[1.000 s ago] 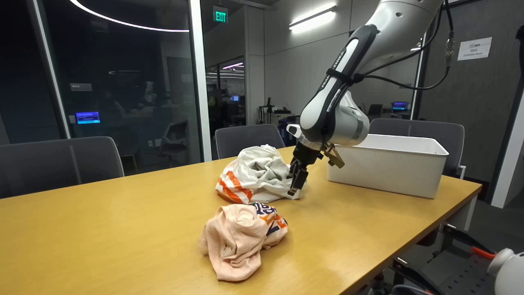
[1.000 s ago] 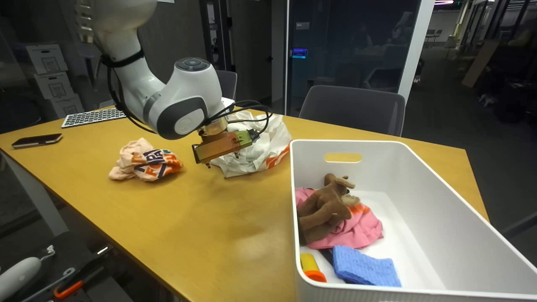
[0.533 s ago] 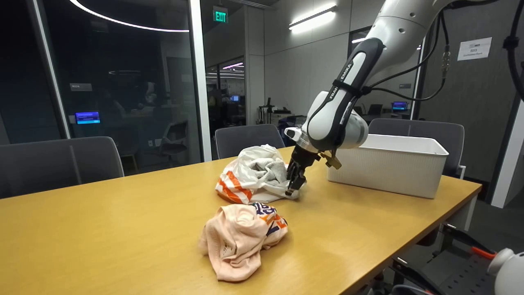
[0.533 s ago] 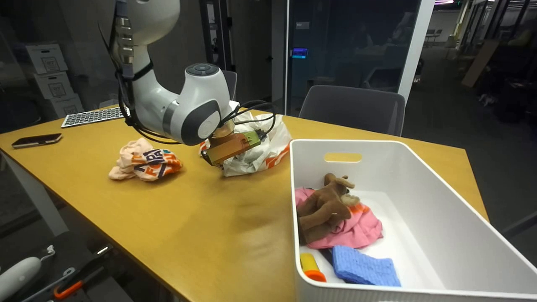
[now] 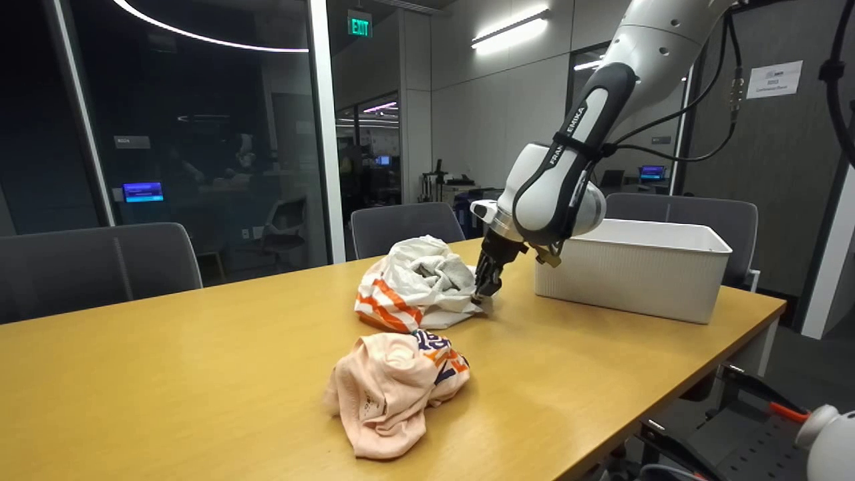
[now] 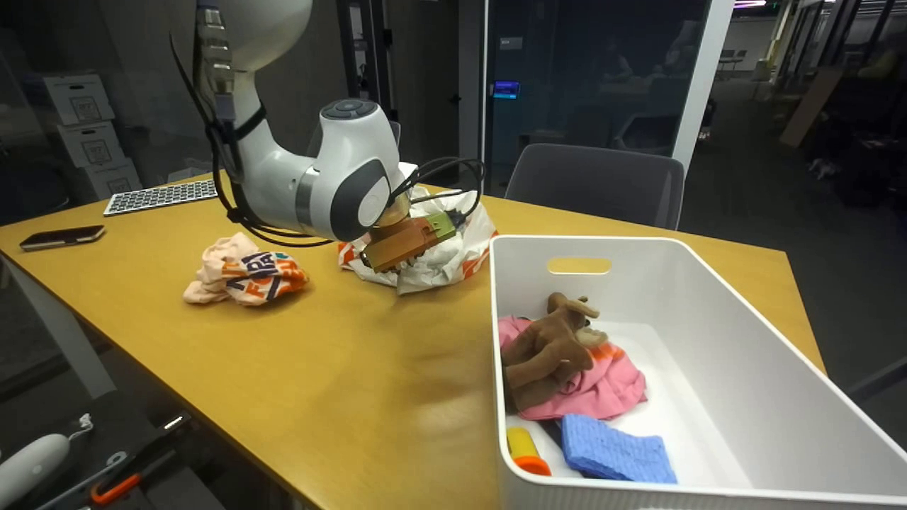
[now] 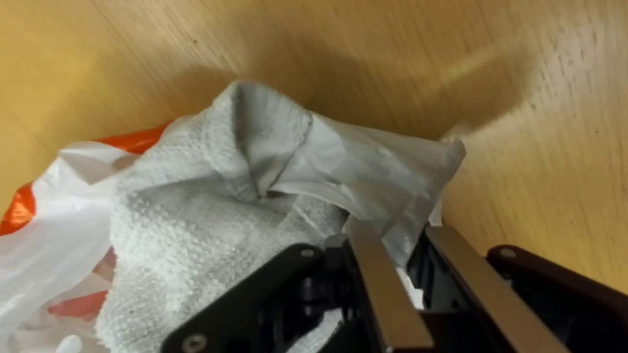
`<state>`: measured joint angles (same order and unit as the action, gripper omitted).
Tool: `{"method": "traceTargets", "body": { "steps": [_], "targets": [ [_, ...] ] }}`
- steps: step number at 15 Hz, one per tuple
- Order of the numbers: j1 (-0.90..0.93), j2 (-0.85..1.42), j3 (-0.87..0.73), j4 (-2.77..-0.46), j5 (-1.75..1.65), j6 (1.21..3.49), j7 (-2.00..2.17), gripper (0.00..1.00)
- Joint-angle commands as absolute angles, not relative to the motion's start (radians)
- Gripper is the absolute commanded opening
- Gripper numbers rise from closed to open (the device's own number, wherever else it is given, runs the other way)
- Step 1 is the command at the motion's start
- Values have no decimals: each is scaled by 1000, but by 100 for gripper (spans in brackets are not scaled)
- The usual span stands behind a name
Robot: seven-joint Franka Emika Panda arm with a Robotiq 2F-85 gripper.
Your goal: Remove the white towel from the white basket and put it in the plastic bag
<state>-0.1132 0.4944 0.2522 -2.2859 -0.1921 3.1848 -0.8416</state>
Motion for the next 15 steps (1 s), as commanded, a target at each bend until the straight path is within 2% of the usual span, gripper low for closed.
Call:
{"method": "traceTargets", "body": {
  "steps": [1,4,8,12,15],
  "targets": [
    [-43,391,169,-2322,-241,3204,-746,14],
    [35,291,80,-2357,-276,3198,-677,13],
    [285,147,-221,-2393,-361,3156,-649,13],
    [493,60,-515,-2328,-674,3108,-463,12],
    [521,6,-543,-2318,-857,3022,-290,15]
  ]
}}
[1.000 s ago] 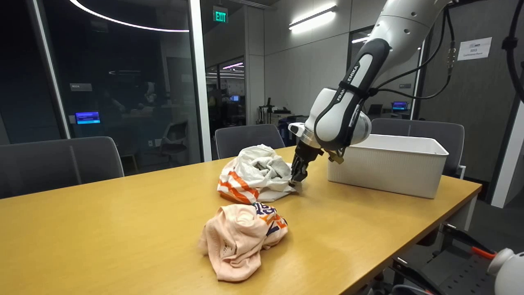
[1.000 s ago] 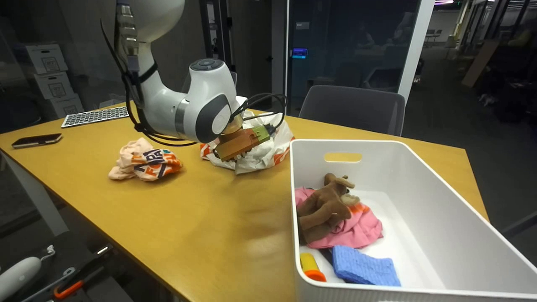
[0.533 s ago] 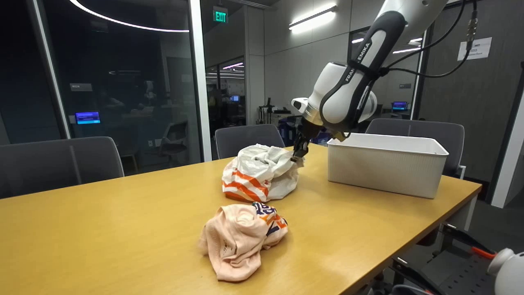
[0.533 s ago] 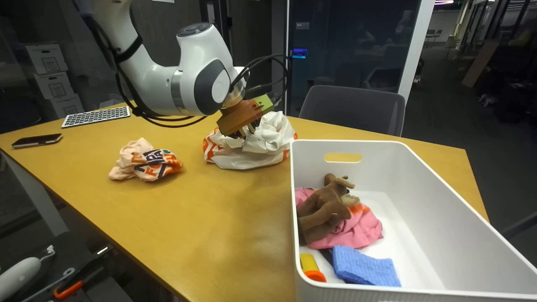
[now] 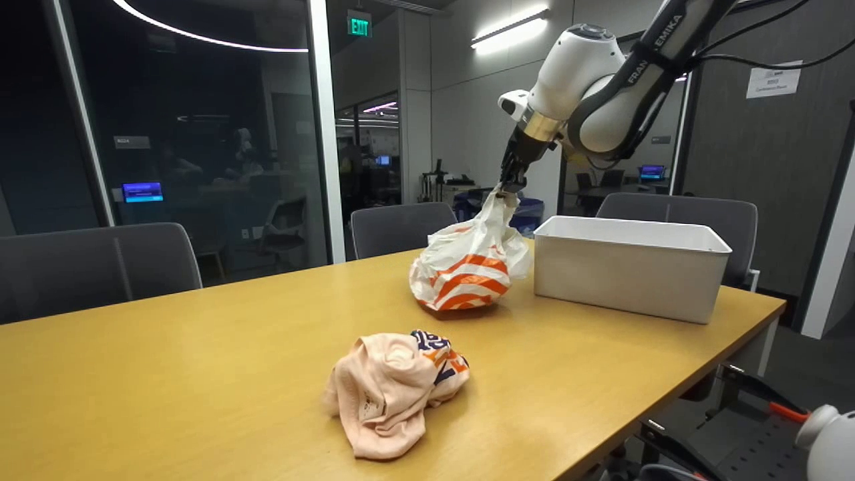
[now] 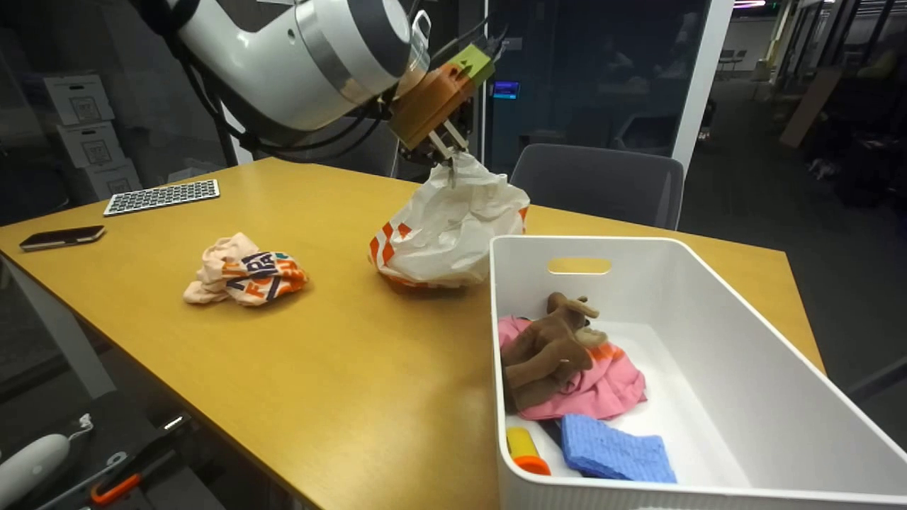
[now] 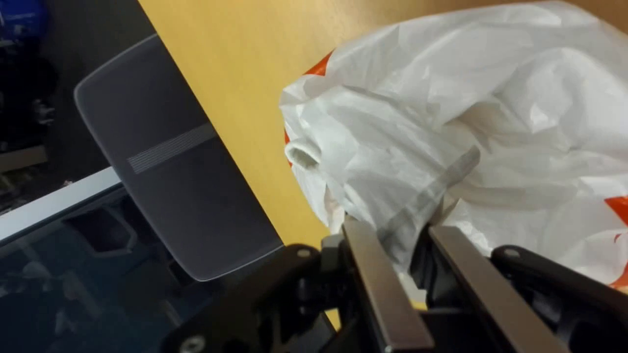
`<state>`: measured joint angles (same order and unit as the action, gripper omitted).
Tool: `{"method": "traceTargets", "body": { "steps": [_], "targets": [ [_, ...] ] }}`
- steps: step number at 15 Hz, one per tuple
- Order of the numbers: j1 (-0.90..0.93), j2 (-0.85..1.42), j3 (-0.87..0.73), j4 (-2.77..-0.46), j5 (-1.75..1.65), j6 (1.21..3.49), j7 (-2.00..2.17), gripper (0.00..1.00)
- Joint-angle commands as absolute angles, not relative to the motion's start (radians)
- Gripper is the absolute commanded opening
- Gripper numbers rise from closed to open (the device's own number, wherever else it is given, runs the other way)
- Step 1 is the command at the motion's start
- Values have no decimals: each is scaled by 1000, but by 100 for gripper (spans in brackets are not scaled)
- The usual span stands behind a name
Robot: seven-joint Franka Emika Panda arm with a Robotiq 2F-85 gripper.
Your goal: Remove the white towel from the white basket and put it in the plastic bag
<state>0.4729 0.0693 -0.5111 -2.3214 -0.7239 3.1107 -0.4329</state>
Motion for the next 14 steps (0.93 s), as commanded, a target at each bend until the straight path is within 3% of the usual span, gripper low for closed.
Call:
{"method": "traceTargets", "body": {
  "steps": [1,2,3,4,10,11,14],
  "targets": [
    [525,-19,-521,-2354,-855,2972,-268,12],
    [534,-43,-493,-2410,-787,2922,-285,13],
    [382,-57,-318,-2448,-722,2874,-304,13],
    [525,-62,-435,-2479,-648,2846,-332,14],
    [597,-124,-379,-2603,-129,2710,-499,14],
    [431,-126,-211,-2586,-63,2710,-521,12],
    [350,-157,-125,-2555,21,2703,-516,14]
  ]
}}
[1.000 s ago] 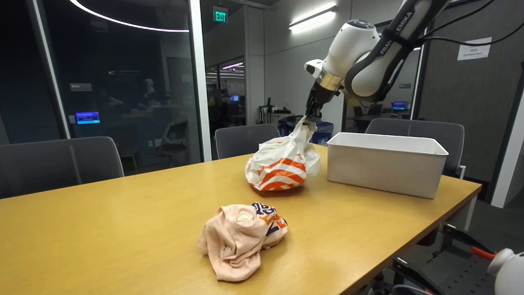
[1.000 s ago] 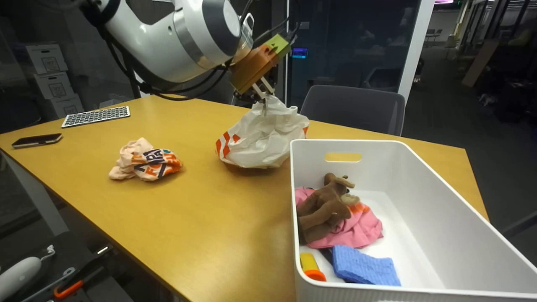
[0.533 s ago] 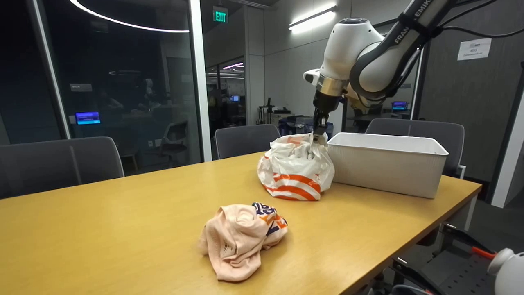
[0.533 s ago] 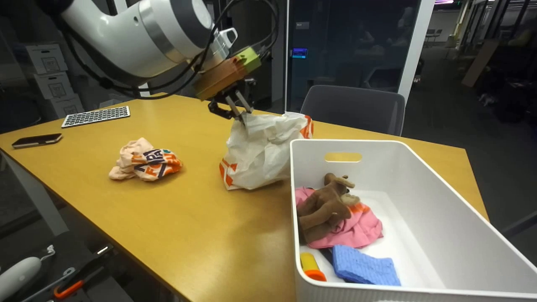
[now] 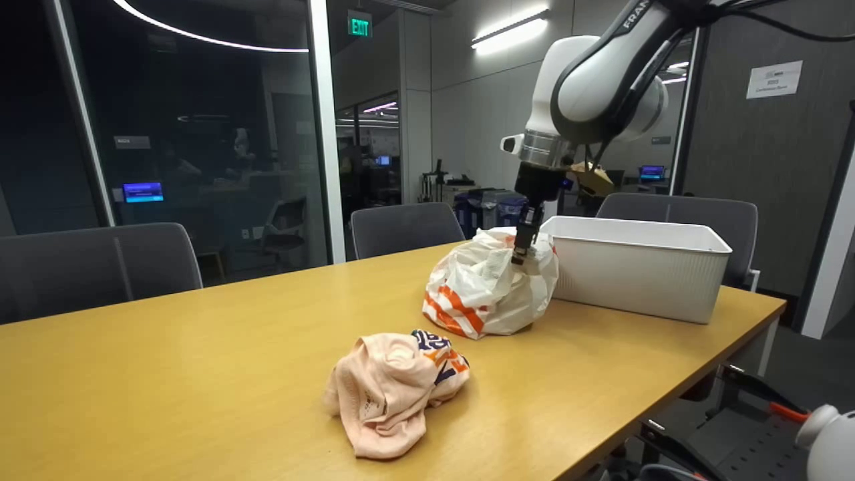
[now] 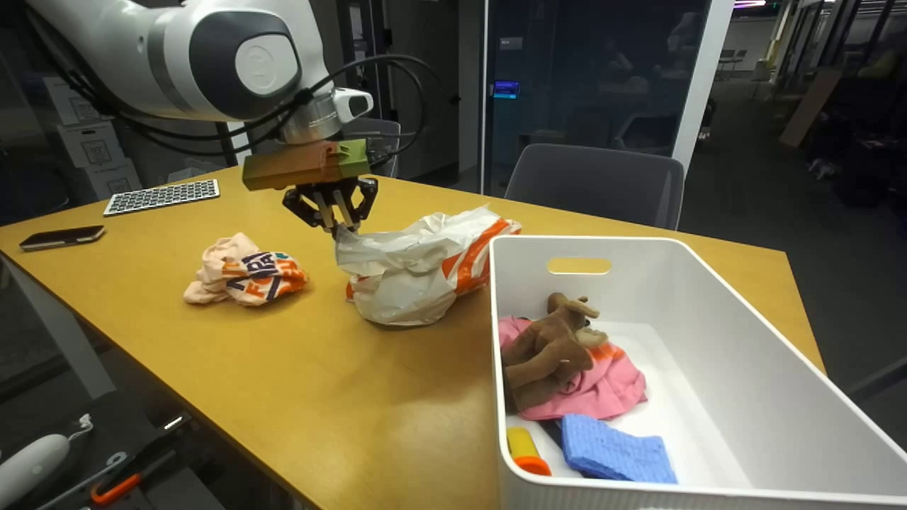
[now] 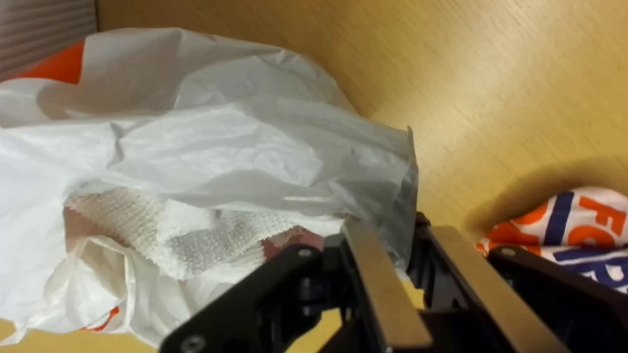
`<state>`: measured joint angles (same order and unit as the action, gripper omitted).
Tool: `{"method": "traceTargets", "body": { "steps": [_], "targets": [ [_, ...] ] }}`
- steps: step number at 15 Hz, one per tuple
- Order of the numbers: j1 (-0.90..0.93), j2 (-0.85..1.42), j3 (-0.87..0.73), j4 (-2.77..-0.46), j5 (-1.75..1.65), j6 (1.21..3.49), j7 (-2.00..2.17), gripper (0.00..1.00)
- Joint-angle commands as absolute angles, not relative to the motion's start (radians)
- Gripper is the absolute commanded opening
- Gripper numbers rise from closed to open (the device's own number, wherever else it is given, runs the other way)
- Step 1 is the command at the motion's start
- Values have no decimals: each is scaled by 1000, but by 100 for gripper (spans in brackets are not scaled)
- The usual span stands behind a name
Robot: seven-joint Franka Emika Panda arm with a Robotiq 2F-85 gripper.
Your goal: Remove the white towel from the white basket and put it in the plastic bag
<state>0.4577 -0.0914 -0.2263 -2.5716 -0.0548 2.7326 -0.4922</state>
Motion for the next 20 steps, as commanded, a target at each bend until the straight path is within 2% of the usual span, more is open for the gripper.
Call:
{"method": "traceTargets", "body": {
  "steps": [1,4,5,6,13,14,20],
  "targets": [
    [322,-168,-102,-2547,21,2714,-505,14],
    [272,-187,-64,-2528,35,2719,-502,14],
    [260,-185,-56,-2526,37,2725,-492,20],
    [252,-182,-52,-2523,47,2724,-488,39],
    [189,-194,0,-2470,-19,2743,-411,96],
    [171,-184,17,-2443,-64,2723,-370,100],
    [92,-87,98,-2231,-304,2398,-88,100]
  ]
}}
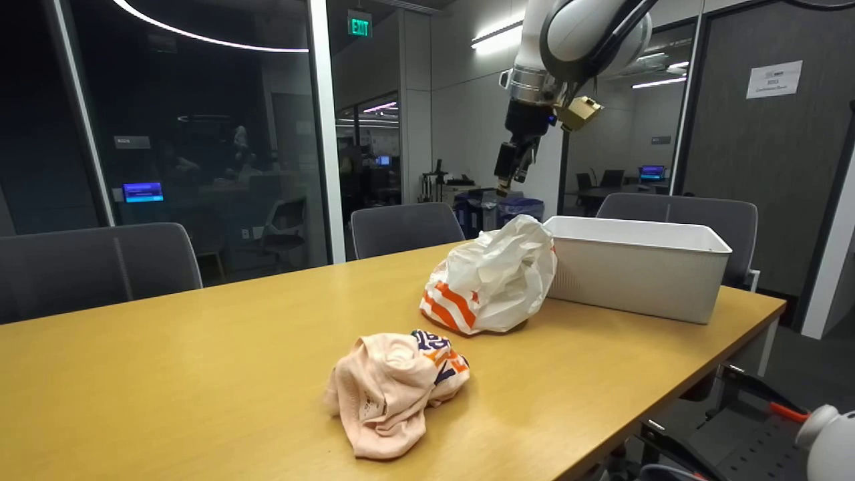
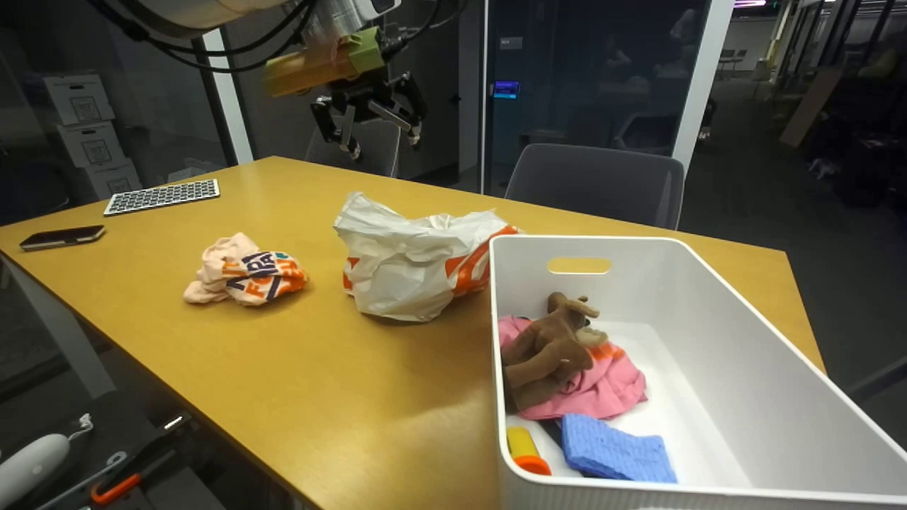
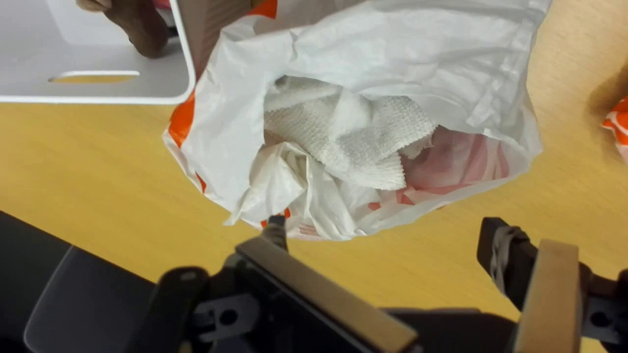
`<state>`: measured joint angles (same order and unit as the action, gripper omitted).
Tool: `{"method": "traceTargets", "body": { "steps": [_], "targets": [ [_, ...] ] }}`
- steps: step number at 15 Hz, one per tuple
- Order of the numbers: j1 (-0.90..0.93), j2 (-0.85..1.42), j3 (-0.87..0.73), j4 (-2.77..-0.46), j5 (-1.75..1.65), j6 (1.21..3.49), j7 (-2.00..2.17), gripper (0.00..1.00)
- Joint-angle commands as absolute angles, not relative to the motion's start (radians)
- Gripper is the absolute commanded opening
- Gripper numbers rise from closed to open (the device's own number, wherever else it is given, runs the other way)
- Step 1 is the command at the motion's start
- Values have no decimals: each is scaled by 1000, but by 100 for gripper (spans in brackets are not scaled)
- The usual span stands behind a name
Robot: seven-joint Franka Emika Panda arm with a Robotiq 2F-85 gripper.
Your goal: Remove the white towel from the white basket and put it in the plastic bag
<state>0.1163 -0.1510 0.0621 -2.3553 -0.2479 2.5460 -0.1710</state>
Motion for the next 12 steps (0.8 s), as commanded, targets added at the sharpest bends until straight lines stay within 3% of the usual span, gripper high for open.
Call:
{"method": "traceTargets", "body": {
  "steps": [1,5,6,12],
  "targets": [
    [97,-66,103,-2190,-306,2330,-76,100],
    [107,0,101,-2085,-259,2238,-91,100],
    [105,-47,97,-2161,-272,2285,-104,100],
    [106,-4,97,-2112,-269,2261,-100,100]
  ]
}}
